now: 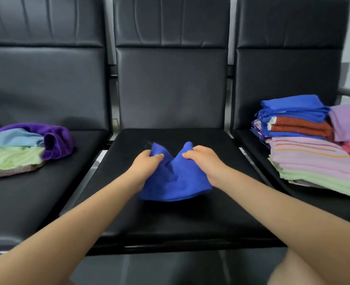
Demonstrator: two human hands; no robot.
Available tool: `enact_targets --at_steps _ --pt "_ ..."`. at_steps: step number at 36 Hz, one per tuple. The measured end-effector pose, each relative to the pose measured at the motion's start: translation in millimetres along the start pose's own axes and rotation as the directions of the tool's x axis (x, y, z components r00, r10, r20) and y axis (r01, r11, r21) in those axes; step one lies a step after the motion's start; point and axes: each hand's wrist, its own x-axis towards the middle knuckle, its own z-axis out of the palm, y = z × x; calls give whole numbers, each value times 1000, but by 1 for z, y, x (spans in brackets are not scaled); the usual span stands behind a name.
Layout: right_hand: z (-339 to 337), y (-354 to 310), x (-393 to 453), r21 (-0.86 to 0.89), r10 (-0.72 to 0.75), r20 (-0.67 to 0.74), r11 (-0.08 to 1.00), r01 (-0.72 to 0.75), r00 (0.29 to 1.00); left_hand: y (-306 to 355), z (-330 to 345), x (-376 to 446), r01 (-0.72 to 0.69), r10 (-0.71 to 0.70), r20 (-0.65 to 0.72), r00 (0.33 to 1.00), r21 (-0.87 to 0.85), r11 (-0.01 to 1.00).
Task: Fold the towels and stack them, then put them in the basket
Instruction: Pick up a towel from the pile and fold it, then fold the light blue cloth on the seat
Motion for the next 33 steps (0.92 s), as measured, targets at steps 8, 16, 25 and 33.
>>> enact_targets --at_steps 8,16,25,33 --pt "-118 10 -9 204 -60 -225 973 107 973 77 66 -12 101 30 354 935 -346 933" --pt "-240 28 -21 276 -80 -611 911 307 788 167 188 -14 -202 320 370 872 -323 924" --pt "-303 97 -14 -317 -113 -740 928 -196 662 138 303 0 -416 332 440 834 109 903" --pt "-313 111 -11 -366 -140 -750 902 -231 646 109 310 7 -443 395 404 825 30 896"
